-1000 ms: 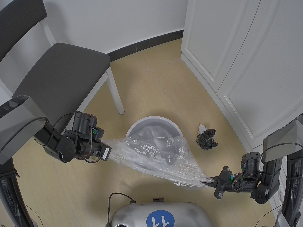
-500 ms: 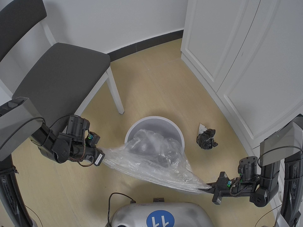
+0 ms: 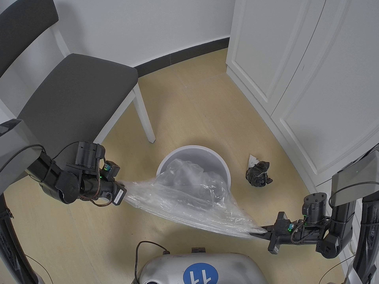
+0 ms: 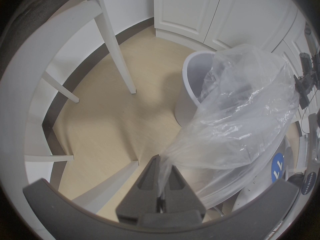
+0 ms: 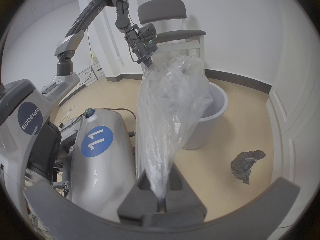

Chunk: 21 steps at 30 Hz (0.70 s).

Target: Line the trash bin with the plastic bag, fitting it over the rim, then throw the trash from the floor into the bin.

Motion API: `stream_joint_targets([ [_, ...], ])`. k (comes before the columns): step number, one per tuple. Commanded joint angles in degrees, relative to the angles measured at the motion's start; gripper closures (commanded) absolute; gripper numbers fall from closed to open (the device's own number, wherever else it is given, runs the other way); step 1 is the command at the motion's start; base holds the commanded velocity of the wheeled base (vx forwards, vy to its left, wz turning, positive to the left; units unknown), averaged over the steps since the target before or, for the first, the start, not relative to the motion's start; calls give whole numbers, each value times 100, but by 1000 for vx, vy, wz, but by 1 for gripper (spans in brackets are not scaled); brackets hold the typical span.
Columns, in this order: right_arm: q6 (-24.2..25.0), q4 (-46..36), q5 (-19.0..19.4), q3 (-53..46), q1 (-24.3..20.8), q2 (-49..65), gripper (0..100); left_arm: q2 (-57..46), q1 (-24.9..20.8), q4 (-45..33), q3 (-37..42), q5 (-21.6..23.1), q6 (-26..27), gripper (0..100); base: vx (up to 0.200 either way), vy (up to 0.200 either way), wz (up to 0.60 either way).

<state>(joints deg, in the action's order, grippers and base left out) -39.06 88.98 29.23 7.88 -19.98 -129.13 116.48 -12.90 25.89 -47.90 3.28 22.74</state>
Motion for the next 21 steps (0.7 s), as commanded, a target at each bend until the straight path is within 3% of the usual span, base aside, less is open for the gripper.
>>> stream_joint_targets([
  [1,-23,102,-40,197,-32,-516,100,569,-160,118,-88,-20,12,100,0,0,0],
  [6,56,102,-67,724,108,-762,100,1210,-292,786,-519,-363,-437,100,0,0,0],
  [10,109,102,109,1076,302,-622,100,1035,-248,1586,-501,-600,-902,100,0,0,0],
  [14,91,102,232,1111,372,-367,100,657,-178,1621,-466,-600,-955,100,0,0,0],
  [21,47,102,206,1392,548,29,100,164,-204,1673,-598,-618,-1553,100,0,0,0],
])
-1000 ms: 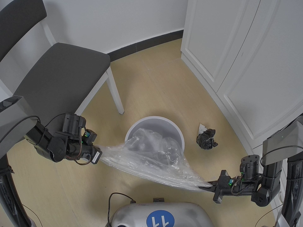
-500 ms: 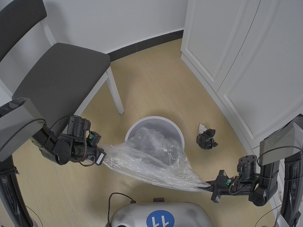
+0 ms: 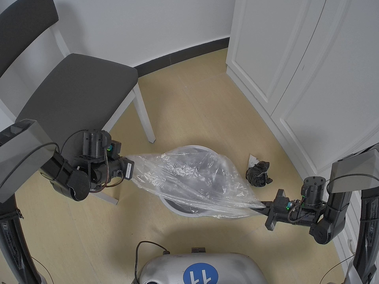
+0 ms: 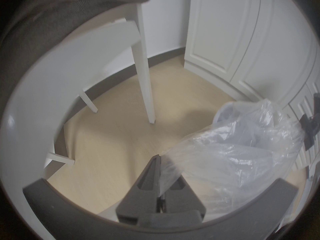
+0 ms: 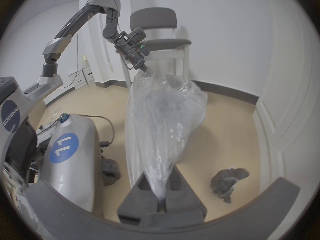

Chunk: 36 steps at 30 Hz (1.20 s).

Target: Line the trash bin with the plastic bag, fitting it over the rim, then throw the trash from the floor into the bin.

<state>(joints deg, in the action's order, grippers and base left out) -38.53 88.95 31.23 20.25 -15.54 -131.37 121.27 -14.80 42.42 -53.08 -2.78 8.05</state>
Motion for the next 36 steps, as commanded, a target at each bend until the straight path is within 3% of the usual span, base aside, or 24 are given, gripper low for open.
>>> stream_joint_targets([
  [1,-14,105,-3,269,183,225,100,-288,-85,38,-150,-21,-207,100,0,0,0],
  [9,-146,105,-29,876,500,-276,100,327,-357,117,-616,-21,-778,100,0,0,0],
  [17,-146,105,-29,1104,385,-557,100,643,-489,126,-686,-126,-822,100,0,0,0],
  [23,-146,105,-21,682,157,-469,100,573,-322,-120,-563,-153,-629,100,0,0,0],
  [24,-163,105,6,410,95,-319,100,397,-234,-472,-431,-126,-356,100,0,0,0],
  [36,-480,105,225,-531,-230,-56,100,195,-234,-1465,-273,-74,30,100,0,0,0],
])
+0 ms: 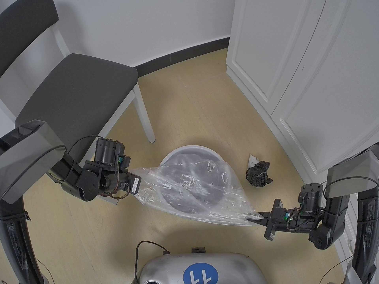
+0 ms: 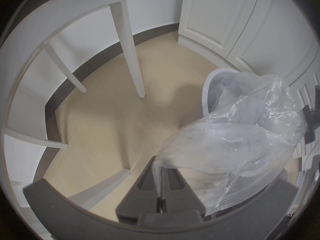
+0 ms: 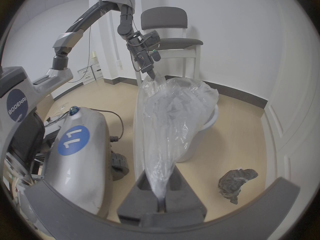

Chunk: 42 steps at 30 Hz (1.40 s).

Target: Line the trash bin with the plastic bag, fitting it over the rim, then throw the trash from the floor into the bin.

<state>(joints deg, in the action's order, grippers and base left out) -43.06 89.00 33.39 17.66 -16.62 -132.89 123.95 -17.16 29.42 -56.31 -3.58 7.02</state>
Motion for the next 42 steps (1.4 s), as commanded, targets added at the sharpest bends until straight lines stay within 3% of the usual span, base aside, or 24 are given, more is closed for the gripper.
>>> stream_joint_targets([
  [1,-62,100,10,-325,-149,70,100,-73,3,-235,59,7,186,100,0,0,0],
  [13,-185,100,-52,-589,-360,-255,100,138,11,-639,94,165,590,100,0,0,0],
  [16,-291,100,-421,-448,-377,-571,100,489,11,-516,-73,42,581,100,0,0,0],
  [22,-282,100,-852,-140,-307,-738,100,797,3,-50,-363,-556,379,100,0,0,0],
  [35,-54,100,-1071,290,-237,-492,100,437,-24,600,-434,-617,-69,100,0,0,0],
  [42,-10,100,-1063,835,159,-677,100,454,-68,855,-495,-731,-289,100,0,0,0],
])
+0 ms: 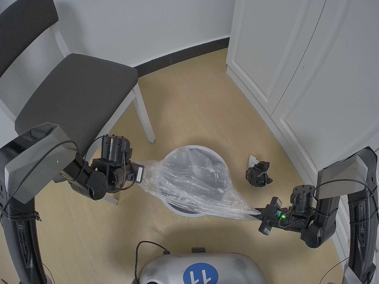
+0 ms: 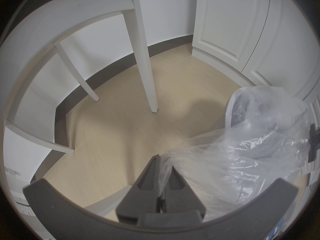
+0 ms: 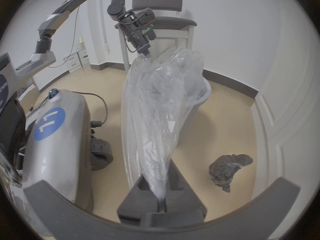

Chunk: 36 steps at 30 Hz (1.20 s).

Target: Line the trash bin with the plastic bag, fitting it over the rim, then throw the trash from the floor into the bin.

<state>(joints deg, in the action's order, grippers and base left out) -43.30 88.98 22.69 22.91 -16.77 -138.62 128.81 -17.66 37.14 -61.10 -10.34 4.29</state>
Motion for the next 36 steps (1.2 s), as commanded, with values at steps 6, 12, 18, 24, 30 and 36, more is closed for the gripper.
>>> stream_joint_targets([
  [6,208,102,8,724,166,-130,100,-154,105,21,133,-47,98,100,0,0,0],
  [12,516,102,-36,1058,95,-34,100,-172,228,82,63,-47,177,100,0,0,0],
  [18,1228,102,-704,1366,-98,28,100,-172,105,109,107,-39,151,100,0,0,0],
  [24,2915,102,-2392,1752,-880,-42,100,-356,-88,153,582,49,-315,100,0,0,0],
  [30,3785,102,-2286,1418,-1267,423,100,-734,-9,188,1135,1148,-499,100,0,0,0],
  [36,3917,102,-1662,706,-1197,1214,100,-1051,193,56,1566,2106,-1088,100,0,0,0],
])
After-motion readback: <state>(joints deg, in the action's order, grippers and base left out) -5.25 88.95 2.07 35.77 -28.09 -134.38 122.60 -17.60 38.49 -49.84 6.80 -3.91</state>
